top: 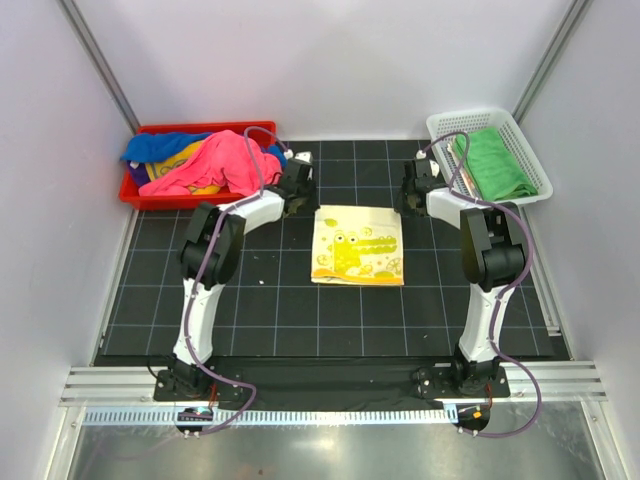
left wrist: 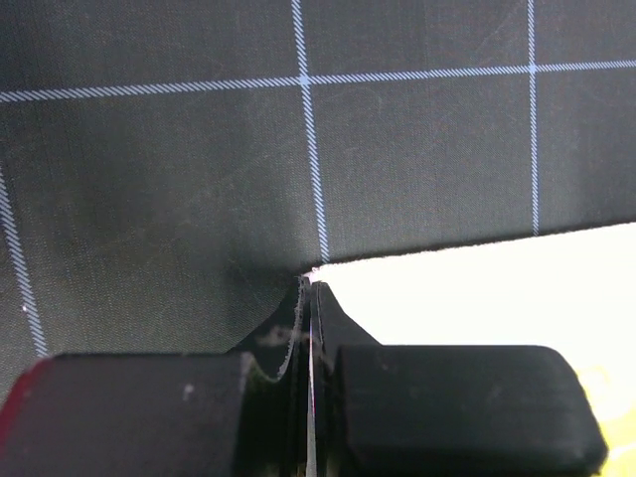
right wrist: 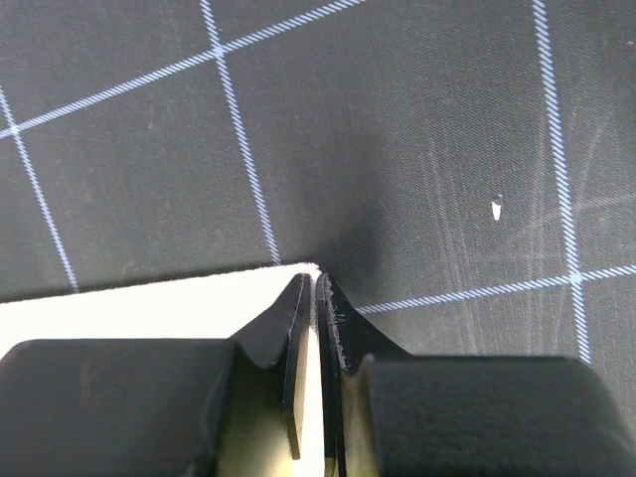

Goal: Fold and stack the towels
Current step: Fold the towel

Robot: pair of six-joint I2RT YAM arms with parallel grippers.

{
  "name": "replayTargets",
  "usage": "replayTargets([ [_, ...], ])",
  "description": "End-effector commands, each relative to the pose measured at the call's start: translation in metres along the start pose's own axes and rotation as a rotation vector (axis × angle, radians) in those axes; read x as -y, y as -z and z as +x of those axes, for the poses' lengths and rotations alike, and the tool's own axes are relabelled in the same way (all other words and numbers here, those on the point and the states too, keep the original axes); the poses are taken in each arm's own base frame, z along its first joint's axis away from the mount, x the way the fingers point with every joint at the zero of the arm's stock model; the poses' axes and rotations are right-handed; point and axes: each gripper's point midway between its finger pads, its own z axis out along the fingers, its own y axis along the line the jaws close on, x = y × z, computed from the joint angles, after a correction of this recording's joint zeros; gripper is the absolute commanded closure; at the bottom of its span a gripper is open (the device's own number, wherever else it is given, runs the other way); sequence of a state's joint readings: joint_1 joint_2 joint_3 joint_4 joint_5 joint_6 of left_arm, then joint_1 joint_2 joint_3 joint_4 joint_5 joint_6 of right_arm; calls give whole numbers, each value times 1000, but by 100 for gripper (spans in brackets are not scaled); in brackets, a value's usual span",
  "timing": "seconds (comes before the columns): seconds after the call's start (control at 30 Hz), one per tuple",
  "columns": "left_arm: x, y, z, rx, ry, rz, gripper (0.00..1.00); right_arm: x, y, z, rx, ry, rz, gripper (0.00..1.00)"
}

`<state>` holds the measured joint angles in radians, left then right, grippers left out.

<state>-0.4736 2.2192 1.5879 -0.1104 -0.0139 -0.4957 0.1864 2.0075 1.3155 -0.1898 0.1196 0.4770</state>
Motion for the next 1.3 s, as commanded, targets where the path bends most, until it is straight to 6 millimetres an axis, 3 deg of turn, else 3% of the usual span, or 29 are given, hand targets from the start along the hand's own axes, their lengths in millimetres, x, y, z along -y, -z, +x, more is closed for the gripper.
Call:
replayTargets([
  [0.0,-3,1,-18,30,21,4,99,-10,2,-23,60,-21,-37,87],
  [0.17,1,1,-21,30,33,34,94,-8,1,-24,55,-16,-26,75],
  [0.3,4,4,-21,24,39,55,77,-5,-1,-25,59,-24,-26,72],
  [0.5,2,0,-16,4,46,54,69,-7,-1,-28,68,-27,-34,71],
  [0.7,6,-6,-9,-24,63,88,69,-13,-6,-30,61,-31,-57,71],
  [0.83,6,-7,-5,-33,67,88,71,-15,-9,-25,46,-34,-68,72],
  [0.97,4,-6,-6,-27,68,79,81,-16,-8,-27,51,-36,-71,80],
  [1.1,8,-4,-21,9,66,80,100,-19,-7,-30,57,-34,-81,90],
  [1.27,12,1,-48,103,71,83,100,-25,-3,-40,84,-33,-106,98],
])
